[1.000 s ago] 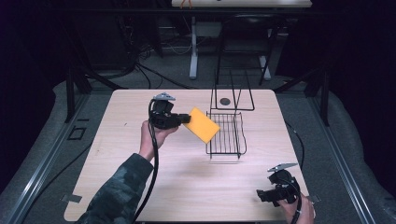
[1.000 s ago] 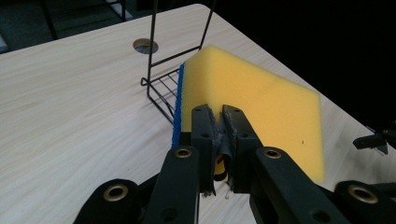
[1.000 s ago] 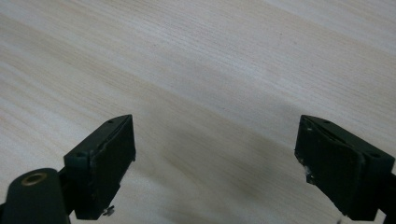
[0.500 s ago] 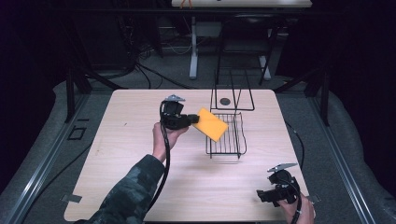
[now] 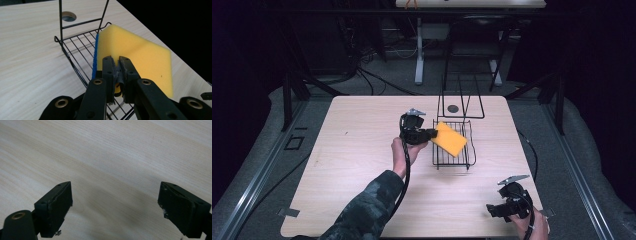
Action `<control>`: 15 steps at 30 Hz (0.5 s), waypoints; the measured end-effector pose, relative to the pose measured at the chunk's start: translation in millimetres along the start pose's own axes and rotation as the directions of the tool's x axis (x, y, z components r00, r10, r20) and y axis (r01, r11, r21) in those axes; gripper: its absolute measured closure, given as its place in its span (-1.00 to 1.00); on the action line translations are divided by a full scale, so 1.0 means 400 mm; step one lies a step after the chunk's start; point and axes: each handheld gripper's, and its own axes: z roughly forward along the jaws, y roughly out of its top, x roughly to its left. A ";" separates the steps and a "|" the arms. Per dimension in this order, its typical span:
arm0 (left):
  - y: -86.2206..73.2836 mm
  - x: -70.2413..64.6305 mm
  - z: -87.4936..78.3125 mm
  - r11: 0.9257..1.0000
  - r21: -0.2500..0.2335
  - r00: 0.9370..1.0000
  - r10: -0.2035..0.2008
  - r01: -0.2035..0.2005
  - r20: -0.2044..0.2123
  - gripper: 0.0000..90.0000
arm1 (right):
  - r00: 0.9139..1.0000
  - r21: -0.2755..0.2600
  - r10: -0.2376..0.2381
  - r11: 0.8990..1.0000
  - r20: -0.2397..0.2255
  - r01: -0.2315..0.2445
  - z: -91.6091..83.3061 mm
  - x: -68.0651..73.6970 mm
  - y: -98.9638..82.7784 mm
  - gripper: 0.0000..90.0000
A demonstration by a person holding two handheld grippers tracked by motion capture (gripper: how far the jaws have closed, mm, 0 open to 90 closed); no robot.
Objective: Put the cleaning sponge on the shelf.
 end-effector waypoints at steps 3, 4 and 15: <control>-0.009 -0.005 0.019 1.000 0.000 1.000 -0.015 0.015 0.001 0.86 | 1.000 -0.009 0.002 1.000 -0.002 -0.002 0.002 -0.001 -0.001 -0.74; -0.009 -0.005 0.019 1.000 0.000 1.000 -0.015 0.015 0.001 0.86 | 1.000 -0.009 0.002 1.000 -0.002 -0.002 0.002 -0.001 -0.001 -0.74; -0.044 -0.009 0.081 0.998 0.053 0.999 -0.039 0.040 -0.032 0.85 | 1.000 -0.006 -0.004 1.000 -0.010 0.004 0.001 0.002 -0.003 -0.74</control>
